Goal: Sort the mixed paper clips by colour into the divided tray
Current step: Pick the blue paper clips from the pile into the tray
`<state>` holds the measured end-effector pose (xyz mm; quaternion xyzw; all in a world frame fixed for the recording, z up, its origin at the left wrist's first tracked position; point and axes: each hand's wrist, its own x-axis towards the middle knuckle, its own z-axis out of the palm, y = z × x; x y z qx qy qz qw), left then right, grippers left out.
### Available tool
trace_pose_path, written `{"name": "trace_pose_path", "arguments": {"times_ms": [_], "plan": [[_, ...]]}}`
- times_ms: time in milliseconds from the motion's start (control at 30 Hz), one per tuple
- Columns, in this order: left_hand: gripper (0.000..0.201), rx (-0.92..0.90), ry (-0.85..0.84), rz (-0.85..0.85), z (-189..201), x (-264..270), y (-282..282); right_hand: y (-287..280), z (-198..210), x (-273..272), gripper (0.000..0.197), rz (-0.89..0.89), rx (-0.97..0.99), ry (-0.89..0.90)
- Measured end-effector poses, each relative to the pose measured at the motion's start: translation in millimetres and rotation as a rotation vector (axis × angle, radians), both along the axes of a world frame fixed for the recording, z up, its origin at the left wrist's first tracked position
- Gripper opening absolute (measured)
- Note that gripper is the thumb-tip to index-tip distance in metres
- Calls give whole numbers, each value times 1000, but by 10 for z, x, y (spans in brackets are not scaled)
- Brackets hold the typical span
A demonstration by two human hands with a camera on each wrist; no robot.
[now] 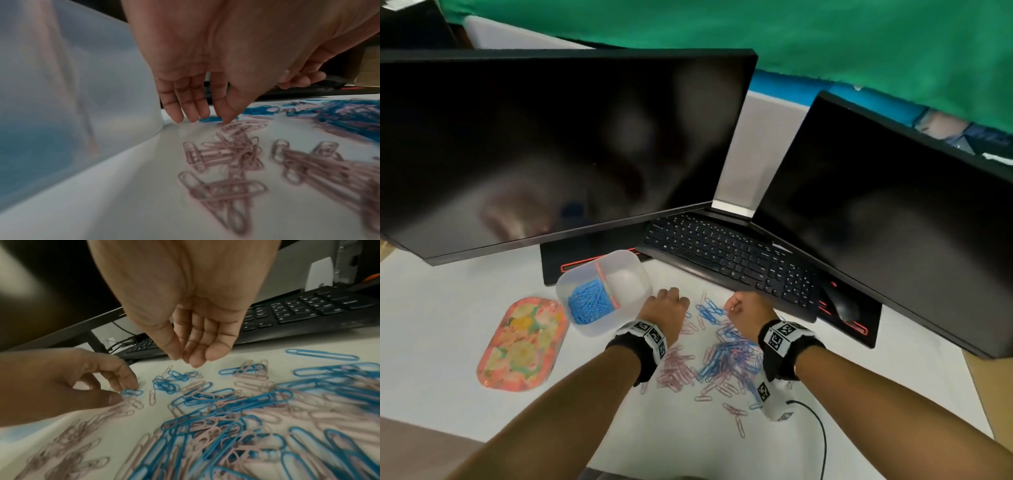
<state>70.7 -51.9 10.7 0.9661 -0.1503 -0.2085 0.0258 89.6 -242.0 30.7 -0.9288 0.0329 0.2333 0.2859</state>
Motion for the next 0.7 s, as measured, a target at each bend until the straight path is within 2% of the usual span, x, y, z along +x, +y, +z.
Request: {"name": "trace_pose_path", "arguments": {"times_ms": [367, 600, 700], "plan": [[28, -122, 100, 169, -47, 32, 6, 185, -213, 206, 22, 368, -181, -121], [12, -337, 117, 270, -115, 44, 45, 133, -282, 226, 22, 376, -129, -45], [20, -434, 101, 320, -123, 43, 12, 74, -333, 213, 26, 376, -91, 4]]}}
